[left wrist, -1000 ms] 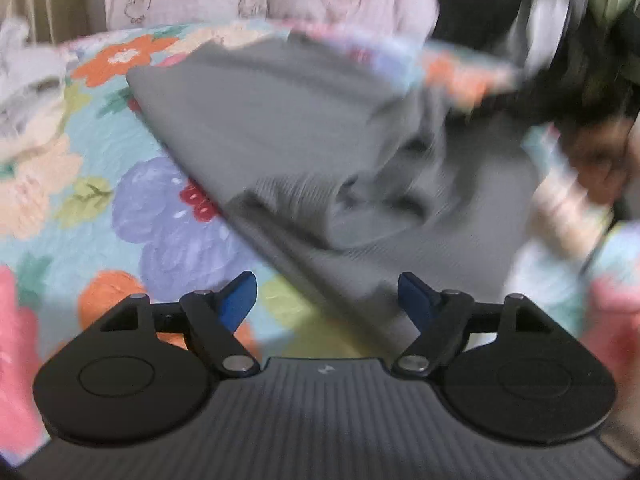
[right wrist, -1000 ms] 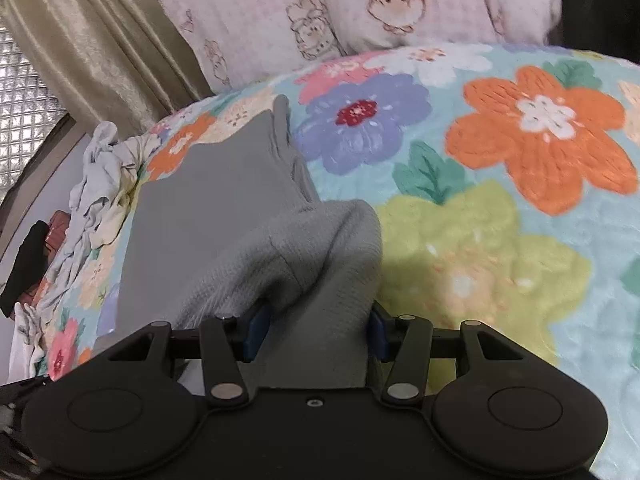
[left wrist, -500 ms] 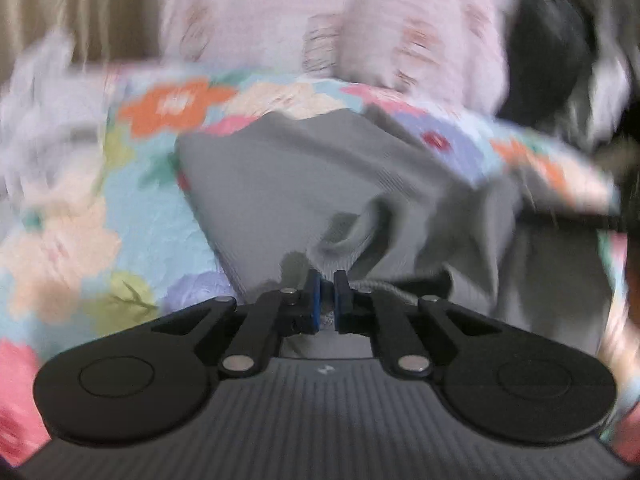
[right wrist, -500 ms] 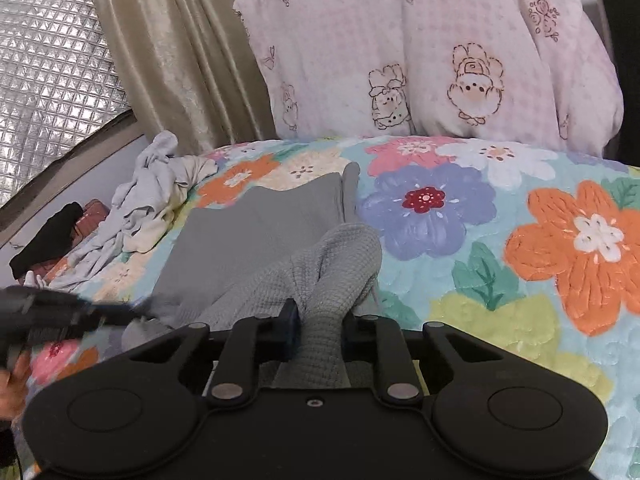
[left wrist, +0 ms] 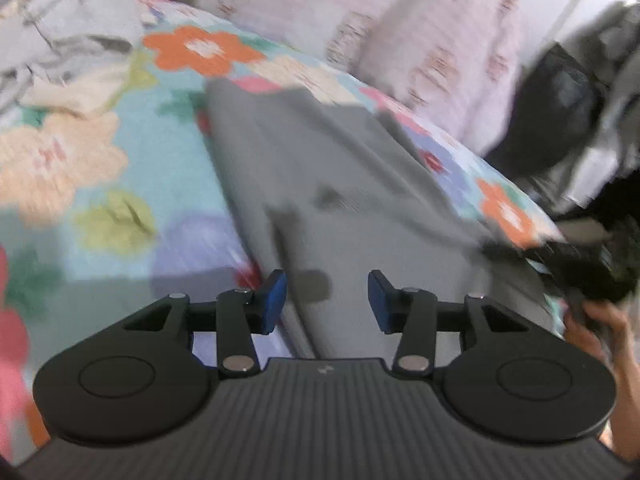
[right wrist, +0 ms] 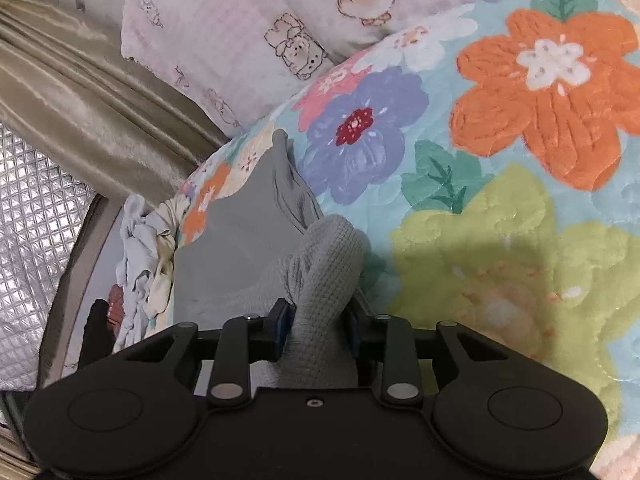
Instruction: Fold clothes
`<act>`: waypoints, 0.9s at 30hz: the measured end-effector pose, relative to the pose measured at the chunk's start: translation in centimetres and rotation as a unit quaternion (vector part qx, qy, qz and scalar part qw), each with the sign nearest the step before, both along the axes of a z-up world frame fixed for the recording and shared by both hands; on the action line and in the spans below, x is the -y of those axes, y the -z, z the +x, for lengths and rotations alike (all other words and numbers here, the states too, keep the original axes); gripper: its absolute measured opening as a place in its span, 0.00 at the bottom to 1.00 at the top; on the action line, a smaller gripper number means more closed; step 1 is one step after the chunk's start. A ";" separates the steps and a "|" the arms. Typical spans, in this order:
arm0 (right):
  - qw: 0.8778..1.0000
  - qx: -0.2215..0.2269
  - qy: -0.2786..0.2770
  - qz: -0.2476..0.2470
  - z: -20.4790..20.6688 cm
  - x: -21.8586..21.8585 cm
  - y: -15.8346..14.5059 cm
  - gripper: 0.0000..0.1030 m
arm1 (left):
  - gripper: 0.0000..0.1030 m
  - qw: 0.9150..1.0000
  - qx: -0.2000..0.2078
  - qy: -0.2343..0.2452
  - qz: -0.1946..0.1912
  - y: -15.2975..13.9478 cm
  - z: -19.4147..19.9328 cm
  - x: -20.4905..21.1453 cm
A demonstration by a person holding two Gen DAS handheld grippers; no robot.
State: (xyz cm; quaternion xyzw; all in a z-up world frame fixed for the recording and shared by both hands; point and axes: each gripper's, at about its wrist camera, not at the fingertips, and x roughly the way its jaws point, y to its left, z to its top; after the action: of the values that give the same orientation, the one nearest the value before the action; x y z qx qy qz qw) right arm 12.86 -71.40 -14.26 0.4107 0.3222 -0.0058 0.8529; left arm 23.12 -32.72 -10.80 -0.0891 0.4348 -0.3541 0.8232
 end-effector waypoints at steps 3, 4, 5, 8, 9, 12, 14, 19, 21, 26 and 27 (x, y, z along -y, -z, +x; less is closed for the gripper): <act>1.000 -0.015 -0.011 -0.016 -0.6 -0.7 -1.2 0.35 | 0.44 1.000 -0.017 0.022 -0.009 0.2 -3.2 -0.3; 1.000 -0.024 -0.011 -0.014 -1.2 -1.0 -1.5 0.36 | 0.45 0.999 -0.026 0.028 -0.015 0.4 -4.1 -0.4; 1.000 -0.026 -0.009 -0.010 -2.2 -1.2 -1.9 0.39 | 0.45 0.999 -0.034 0.035 -0.020 0.6 -5.0 -0.5; 0.999 -0.010 -0.039 -0.019 -5.0 -1.6 -3.8 0.57 | 0.44 0.994 -0.079 0.057 -0.050 1.4 -7.0 -0.8; 0.998 -0.005 -0.052 -0.036 -5.7 -1.9 -4.6 0.60 | 0.44 0.993 -0.087 0.061 -0.059 1.6 -7.5 -0.9; 0.996 -0.003 -0.060 -0.071 -7.7 -2.8 -5.7 0.62 | 0.44 0.993 -0.077 0.062 -0.068 2.0 -8.6 -0.8; 0.995 -0.016 -0.066 -0.074 -7.7 -3.3 -5.4 0.62 | 0.44 0.994 -0.077 0.049 -0.064 2.5 -8.6 -0.7; 0.990 -0.046 -0.090 -0.094 -6.2 -5.0 -3.7 0.37 | 0.17 0.988 -0.116 0.031 -0.093 4.7 -7.6 -0.4; 0.991 -0.033 -0.108 -0.074 -6.6 -5.2 -4.3 0.20 | 0.00 0.985 -0.136 0.045 -0.092 4.9 -8.2 0.0; 0.986 -0.049 -0.131 -0.095 -9.0 -5.3 -5.2 0.19 | 0.00 0.984 -0.145 0.080 -0.063 4.9 -12.3 0.5; 0.985 -0.072 -0.124 -0.098 -9.3 -5.1 -4.6 0.19 | 0.00 0.983 -0.155 0.086 -0.058 5.4 -13.1 0.7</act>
State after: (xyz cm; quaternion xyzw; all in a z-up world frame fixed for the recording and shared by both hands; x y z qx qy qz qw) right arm 3.52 -66.32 -9.67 0.2810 0.4286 0.0388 0.8578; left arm 9.99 -33.37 -16.17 -0.1526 0.5419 -0.4296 0.7060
